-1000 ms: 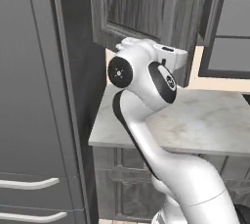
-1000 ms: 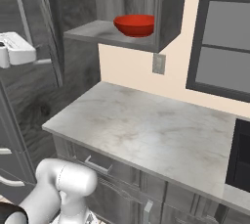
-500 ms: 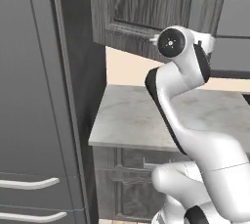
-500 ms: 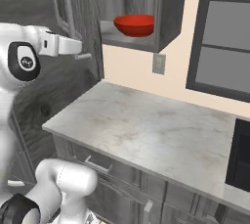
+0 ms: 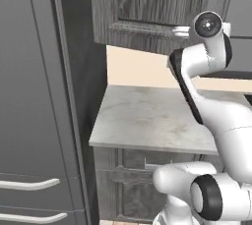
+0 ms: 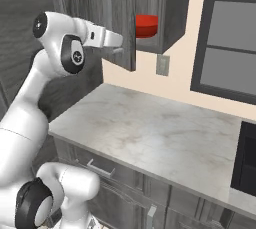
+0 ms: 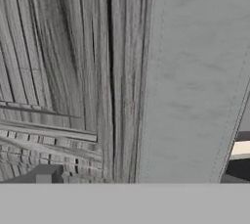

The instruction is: Pick the mug and place it in the sink. Pick the bowl and place it in the open cabinet and then close the cabinet.

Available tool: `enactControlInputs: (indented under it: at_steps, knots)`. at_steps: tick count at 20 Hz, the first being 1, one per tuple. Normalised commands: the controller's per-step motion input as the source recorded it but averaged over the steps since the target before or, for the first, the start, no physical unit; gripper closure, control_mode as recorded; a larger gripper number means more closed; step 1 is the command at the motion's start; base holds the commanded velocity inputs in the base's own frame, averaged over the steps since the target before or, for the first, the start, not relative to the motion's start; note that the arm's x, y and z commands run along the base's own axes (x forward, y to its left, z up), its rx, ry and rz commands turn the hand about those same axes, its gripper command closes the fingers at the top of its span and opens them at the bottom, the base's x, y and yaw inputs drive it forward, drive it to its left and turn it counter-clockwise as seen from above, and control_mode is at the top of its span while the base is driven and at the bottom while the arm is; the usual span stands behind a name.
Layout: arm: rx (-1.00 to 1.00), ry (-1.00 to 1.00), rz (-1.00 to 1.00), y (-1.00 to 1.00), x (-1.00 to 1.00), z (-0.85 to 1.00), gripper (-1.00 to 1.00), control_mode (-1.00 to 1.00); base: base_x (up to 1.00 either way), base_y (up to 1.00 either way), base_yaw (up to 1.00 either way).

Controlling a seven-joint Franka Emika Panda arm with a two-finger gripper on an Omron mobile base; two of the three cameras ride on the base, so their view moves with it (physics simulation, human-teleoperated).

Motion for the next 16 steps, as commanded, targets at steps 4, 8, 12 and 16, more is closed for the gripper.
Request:
enactControlInputs:
  at_steps: [4, 8, 12, 16]
  knots:
    - [0.00, 0.00, 0.15, -0.33, 0.65, 0.00, -1.00, -1.00, 0.00, 0.00, 0.00]
    - [0.00, 0.00, 0.14, -0.26, 0.59, 0.00, -1.00, -1.00, 0.00, 0.00, 0.00]
    - [0.00, 0.05, 0.13, -0.25, 0.67, 0.00, -1.00, -1.00, 0.00, 0.00, 0.00]
    - [0.00, 0.20, 0.11, -0.14, 0.69, -0.05, -1.00, -1.00, 0.00, 0.00, 0.00]
